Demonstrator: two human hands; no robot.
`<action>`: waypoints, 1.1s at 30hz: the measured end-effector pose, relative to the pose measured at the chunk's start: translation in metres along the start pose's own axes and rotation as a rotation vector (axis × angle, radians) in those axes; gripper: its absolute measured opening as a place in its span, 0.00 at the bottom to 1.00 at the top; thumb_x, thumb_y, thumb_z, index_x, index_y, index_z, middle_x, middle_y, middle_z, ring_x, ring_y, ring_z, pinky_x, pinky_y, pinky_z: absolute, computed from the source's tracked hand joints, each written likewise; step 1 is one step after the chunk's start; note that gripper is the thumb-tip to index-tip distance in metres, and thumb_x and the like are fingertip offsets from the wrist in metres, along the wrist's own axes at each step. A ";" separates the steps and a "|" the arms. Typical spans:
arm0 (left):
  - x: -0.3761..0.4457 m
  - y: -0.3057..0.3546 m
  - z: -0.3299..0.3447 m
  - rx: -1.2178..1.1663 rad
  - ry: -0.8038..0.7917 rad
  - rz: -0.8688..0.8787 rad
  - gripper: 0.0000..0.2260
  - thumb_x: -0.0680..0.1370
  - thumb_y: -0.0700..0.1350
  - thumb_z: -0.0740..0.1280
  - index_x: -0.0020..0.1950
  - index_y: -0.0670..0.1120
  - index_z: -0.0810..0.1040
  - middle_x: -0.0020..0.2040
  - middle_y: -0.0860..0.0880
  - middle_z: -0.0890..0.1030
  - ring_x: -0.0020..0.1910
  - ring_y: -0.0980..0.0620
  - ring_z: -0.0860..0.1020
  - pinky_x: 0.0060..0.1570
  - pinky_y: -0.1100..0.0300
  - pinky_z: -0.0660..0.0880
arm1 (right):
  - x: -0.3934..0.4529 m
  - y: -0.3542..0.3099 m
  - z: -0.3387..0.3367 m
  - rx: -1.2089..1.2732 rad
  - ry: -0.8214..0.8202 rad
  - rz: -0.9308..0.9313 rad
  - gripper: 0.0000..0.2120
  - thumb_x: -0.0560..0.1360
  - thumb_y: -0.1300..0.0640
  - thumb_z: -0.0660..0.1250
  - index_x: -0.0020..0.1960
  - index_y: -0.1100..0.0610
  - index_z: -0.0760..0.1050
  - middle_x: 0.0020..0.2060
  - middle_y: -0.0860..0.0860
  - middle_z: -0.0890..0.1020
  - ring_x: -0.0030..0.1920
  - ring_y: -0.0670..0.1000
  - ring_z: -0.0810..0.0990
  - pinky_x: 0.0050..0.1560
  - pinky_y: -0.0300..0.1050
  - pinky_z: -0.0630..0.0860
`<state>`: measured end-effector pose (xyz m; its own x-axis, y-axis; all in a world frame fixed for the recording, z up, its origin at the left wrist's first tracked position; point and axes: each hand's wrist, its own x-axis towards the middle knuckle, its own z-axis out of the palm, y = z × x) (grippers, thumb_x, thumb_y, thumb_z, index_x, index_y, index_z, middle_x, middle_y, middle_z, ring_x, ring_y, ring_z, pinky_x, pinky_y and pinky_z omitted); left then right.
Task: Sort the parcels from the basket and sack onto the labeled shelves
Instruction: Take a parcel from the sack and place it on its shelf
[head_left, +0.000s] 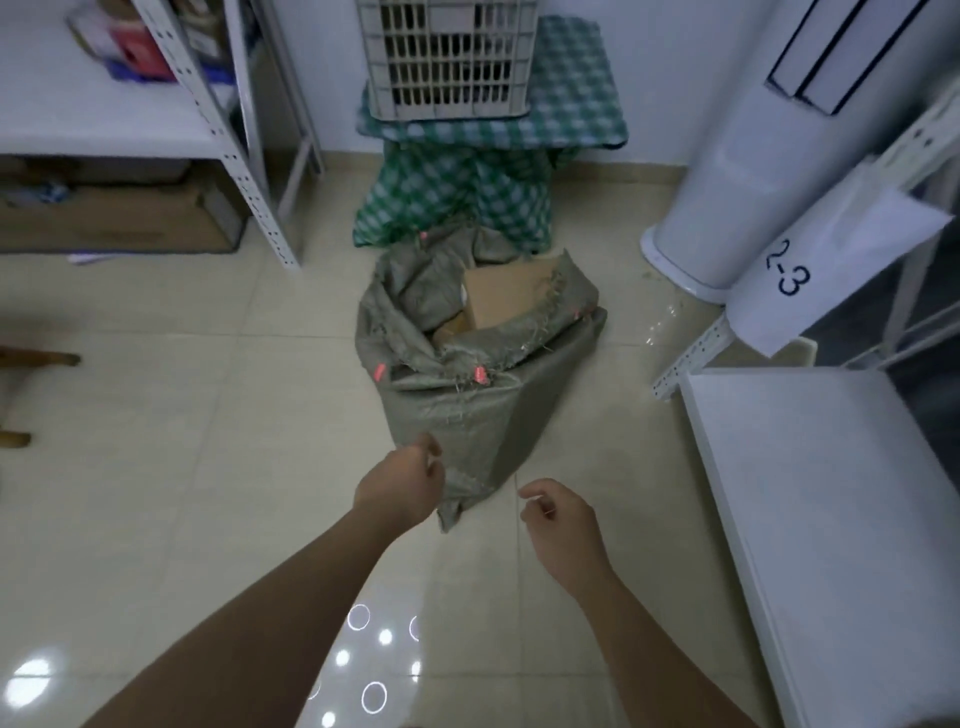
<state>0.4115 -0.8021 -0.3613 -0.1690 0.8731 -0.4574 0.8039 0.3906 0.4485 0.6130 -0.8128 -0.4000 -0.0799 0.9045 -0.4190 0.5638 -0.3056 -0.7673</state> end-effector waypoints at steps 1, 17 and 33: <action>-0.005 -0.001 -0.019 -0.003 -0.016 -0.012 0.12 0.81 0.46 0.57 0.62 0.47 0.70 0.51 0.41 0.81 0.51 0.41 0.78 0.46 0.54 0.72 | -0.003 -0.020 0.000 0.003 -0.016 0.000 0.10 0.77 0.64 0.62 0.47 0.50 0.77 0.37 0.48 0.78 0.38 0.52 0.76 0.41 0.46 0.73; -0.004 -0.001 -0.238 -0.298 -0.088 -0.199 0.10 0.80 0.42 0.58 0.60 0.45 0.73 0.33 0.51 0.79 0.36 0.50 0.76 0.39 0.60 0.70 | 0.006 -0.218 -0.019 0.118 -0.032 0.251 0.13 0.77 0.63 0.63 0.43 0.47 0.77 0.44 0.58 0.83 0.48 0.60 0.81 0.48 0.51 0.77; 0.201 -0.068 -0.407 -0.327 -0.165 -0.216 0.09 0.79 0.40 0.59 0.58 0.44 0.74 0.34 0.48 0.79 0.34 0.52 0.76 0.34 0.62 0.69 | 0.170 -0.365 0.060 0.270 0.019 0.486 0.10 0.81 0.62 0.59 0.46 0.53 0.77 0.36 0.53 0.79 0.40 0.53 0.77 0.44 0.47 0.75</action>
<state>0.0909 -0.5342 -0.1716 -0.1993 0.7130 -0.6722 0.5324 0.6547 0.5366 0.3438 -0.5651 -0.2203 0.1528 0.6450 -0.7487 0.3010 -0.7520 -0.5864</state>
